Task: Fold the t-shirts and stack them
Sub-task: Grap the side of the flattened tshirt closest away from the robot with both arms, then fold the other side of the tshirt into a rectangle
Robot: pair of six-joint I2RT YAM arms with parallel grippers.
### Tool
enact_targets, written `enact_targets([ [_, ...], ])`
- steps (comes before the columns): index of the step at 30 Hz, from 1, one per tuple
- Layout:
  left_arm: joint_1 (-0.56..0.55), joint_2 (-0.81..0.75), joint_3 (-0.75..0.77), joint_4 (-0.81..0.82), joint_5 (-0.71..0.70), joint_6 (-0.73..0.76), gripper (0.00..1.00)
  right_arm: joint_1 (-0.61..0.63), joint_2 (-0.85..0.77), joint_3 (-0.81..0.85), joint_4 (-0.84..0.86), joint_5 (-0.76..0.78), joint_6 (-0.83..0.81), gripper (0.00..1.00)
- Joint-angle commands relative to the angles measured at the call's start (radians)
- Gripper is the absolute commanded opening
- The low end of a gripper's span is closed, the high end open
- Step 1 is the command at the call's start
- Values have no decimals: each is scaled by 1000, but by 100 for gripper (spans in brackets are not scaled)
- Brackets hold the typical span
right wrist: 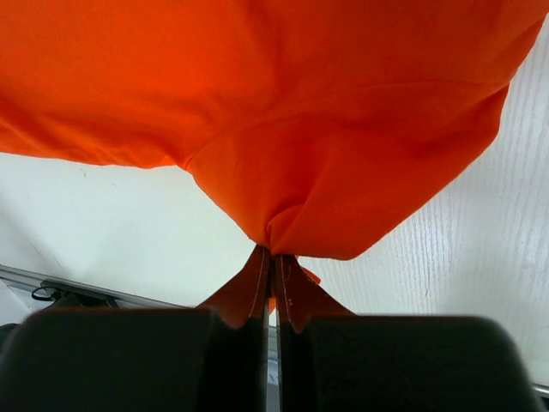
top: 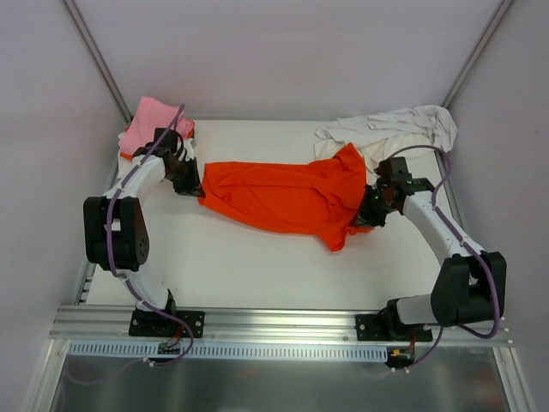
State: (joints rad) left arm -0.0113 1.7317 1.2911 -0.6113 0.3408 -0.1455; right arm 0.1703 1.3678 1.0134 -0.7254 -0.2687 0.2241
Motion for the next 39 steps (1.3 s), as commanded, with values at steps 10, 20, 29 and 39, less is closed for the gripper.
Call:
enact_targets([
  [10,4,8,54,-31,41,-49,0,-58,177,203,-12,-6,-54,0],
  [20,4,83,132,-73,33,-101,0,-68,252,309,-23,-20,-63,0],
  [29,4,89,146,-42,73,-146,0,-89,264,341,-26,-27,-74,0],
  [39,4,178,229,-76,72,-167,0,-100,387,493,-28,-35,-63,0],
])
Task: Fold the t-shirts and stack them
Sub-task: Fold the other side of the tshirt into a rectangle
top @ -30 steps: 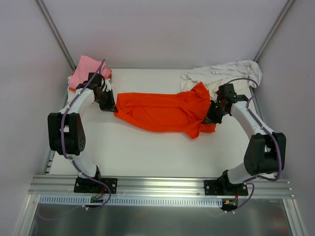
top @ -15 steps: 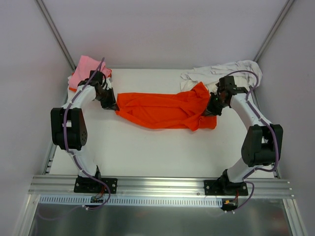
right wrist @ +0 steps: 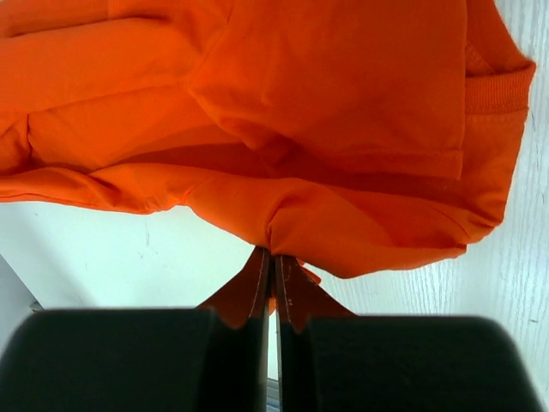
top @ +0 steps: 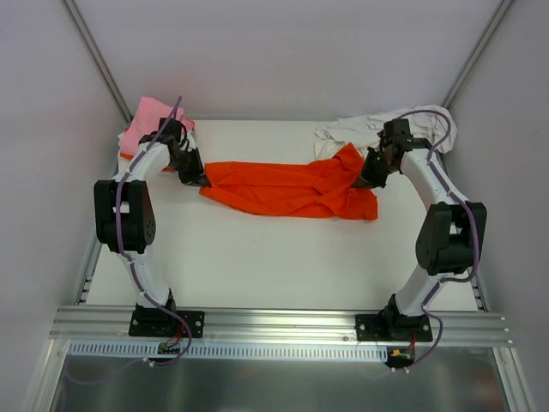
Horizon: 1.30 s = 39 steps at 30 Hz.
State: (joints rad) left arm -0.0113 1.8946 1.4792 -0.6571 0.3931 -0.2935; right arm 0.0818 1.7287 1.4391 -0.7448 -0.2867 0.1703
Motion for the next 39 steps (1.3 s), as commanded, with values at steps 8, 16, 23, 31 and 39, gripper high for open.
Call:
enact_targets([
  [8,4,51,38,-58,-2,-9,0,-24,133,147,-16,-20,-15,0],
  [16,4,60,29,-59,-14,1,0,-37,242,276,-28,-22,-6,0],
  [23,4,70,38,-70,-16,4,0,-42,344,443,-56,-38,11,0],
  [31,4,87,62,-96,-14,7,0,-43,504,583,-90,-84,34,20],
  [39,4,95,95,-111,-13,10,0,-42,536,626,-107,-91,21,99],
])
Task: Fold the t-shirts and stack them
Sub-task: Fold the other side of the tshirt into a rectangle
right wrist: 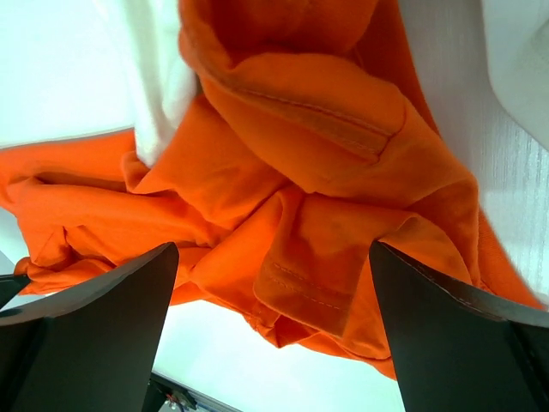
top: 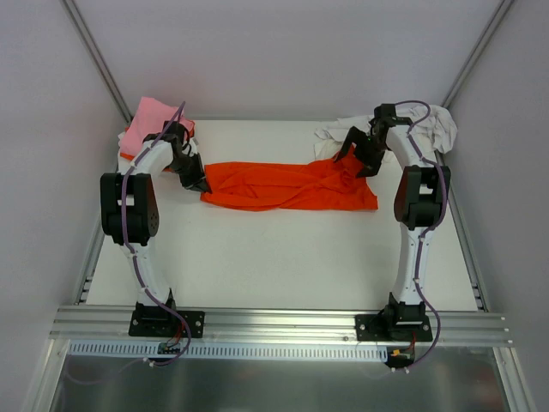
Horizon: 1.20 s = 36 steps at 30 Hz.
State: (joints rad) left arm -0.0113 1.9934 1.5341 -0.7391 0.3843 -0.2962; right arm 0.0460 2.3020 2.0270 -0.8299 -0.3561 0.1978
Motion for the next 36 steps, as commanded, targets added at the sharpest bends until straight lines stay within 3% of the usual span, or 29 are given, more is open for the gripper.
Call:
enact_targets([
  [1,4,-4,40,-29,-2,11,0,-8,-45,38,-20,-21,-8,100],
  [12,4,44,67,-20,-5,-7,0,-11,-220,-48,-9,-44,-34,99],
  [20,25,111,104,-3,-45,-106,0,-9,-377,-157,-32,-49,-78,99],
  [30,48,24,57,133,-44,-204,0,-11,-444,-251,-60,-26,-110,99],
  [36,88,42,90,106,2,-238,0,-11,-449,-254,-64,-27,-115,99],
])
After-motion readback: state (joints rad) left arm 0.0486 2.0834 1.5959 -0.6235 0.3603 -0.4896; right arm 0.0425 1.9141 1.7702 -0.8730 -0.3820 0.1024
